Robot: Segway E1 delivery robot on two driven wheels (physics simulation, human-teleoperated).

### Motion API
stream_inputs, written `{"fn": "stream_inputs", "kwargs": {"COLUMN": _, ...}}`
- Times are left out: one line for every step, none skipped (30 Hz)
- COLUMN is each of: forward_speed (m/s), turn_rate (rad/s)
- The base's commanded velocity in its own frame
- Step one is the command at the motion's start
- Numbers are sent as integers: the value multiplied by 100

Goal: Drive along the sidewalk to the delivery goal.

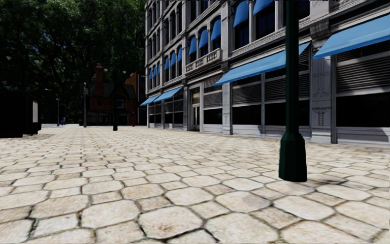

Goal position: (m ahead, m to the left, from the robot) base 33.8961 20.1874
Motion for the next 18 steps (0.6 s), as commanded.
{"fn": "stream_inputs", "kwargs": {"forward_speed": 200, "turn_rate": 67}}
{"fn": "stream_inputs", "kwargs": {"forward_speed": 200, "turn_rate": 67}}
{"fn": "stream_inputs", "kwargs": {"forward_speed": 200, "turn_rate": 67}}
{"fn": "stream_inputs", "kwargs": {"forward_speed": 200, "turn_rate": 67}}
{"fn": "stream_inputs", "kwargs": {"forward_speed": 200, "turn_rate": 67}}
{"fn": "stream_inputs", "kwargs": {"forward_speed": 200, "turn_rate": 67}}
{"fn": "stream_inputs", "kwargs": {"forward_speed": 200, "turn_rate": 67}}
{"fn": "stream_inputs", "kwargs": {"forward_speed": 200, "turn_rate": 67}}
{"fn": "stream_inputs", "kwargs": {"forward_speed": 200, "turn_rate": 67}}
{"fn": "stream_inputs", "kwargs": {"forward_speed": 200, "turn_rate": 67}}
{"fn": "stream_inputs", "kwargs": {"forward_speed": 200, "turn_rate": 65}}
{"fn": "stream_inputs", "kwargs": {"forward_speed": 200, "turn_rate": 47}}
{"fn": "stream_inputs", "kwargs": {"forward_speed": 200, "turn_rate": 6}}
{"fn": "stream_inputs", "kwargs": {"forward_speed": 200, "turn_rate": 6}}
{"fn": "stream_inputs", "kwargs": {"forward_speed": 200, "turn_rate": 1}}
{"fn": "stream_inputs", "kwargs": {"forward_speed": 200, "turn_rate": 0}}
{"fn": "stream_inputs", "kwargs": {"forward_speed": 200, "turn_rate": 0}}
{"fn": "stream_inputs", "kwargs": {"forward_speed": 200, "turn_rate": 0}}
